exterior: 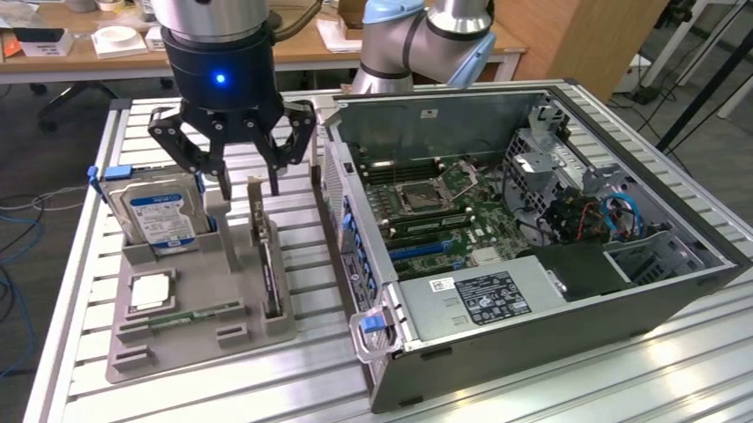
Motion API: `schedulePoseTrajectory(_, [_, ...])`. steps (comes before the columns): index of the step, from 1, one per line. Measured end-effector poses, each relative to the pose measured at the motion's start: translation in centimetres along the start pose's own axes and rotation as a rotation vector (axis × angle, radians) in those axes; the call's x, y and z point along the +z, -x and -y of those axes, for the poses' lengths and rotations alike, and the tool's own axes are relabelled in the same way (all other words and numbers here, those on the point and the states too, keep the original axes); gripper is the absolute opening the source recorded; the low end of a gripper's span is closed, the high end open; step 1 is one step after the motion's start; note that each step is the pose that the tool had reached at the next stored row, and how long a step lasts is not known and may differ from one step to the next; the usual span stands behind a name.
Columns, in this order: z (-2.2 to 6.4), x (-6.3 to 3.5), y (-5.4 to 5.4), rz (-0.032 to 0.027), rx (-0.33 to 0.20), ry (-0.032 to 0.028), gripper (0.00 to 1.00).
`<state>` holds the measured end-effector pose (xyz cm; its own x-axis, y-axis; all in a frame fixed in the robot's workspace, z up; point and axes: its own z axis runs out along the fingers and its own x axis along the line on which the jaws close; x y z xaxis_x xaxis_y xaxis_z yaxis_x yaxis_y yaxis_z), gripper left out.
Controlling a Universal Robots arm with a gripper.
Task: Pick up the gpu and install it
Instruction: 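Pick up the gpu and move the gpu toward the slot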
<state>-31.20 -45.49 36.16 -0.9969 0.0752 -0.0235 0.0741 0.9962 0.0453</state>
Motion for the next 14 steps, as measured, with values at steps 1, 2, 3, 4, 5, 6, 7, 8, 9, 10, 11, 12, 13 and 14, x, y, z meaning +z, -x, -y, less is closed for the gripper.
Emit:
schedulePoseTrajectory(1, [0.00,0.09,0.0,-0.0001,0.000,-0.0001,0.53])
schedulePoseTrajectory(2, [0.01,0.18,0.0,-0.0001,0.000,-0.0001,0.53])
schedulePoseTrajectory(3, [0.01,0.28,0.0,0.0000,0.000,0.0000,0.53])
schedulePoseTrajectory(4, [0.01,0.36,0.0,-0.0001,0.000,-0.0001,0.53])
schedulePoseTrajectory(5, [0.02,0.44,0.0,-0.0001,0.000,-0.0001,0.53])
schedulePoseTrajectory(6, [0.02,0.51,0.0,-0.0001,0.000,-0.0001,0.53])
schedulePoseTrajectory(7, [0.02,0.59,0.0,-0.0001,0.000,-0.0001,0.53])
schedulePoseTrajectory(8, [0.03,0.66,0.0,-0.0001,0.000,-0.0001,0.53])
schedulePoseTrajectory(9, [0.03,0.74,0.0,-0.0001,0.000,-0.0001,0.53])
schedulePoseTrajectory(10, [0.04,0.82,0.0,-0.0001,0.000,0.0000,0.53])
schedulePoseTrajectory(11, [0.04,0.89,0.0,-0.0001,0.000,-0.0001,0.53])
schedulePoseTrajectory(12, [0.04,0.97,0.0,-0.0001,0.000,-0.0001,0.53])
schedulePoseTrajectory(13, [0.05,1.05,0.0,-0.0001,0.000,-0.0001,0.53])
schedulePoseTrajectory(14, [0.05,1.12,0.0,0.0000,0.000,-0.0001,0.53])
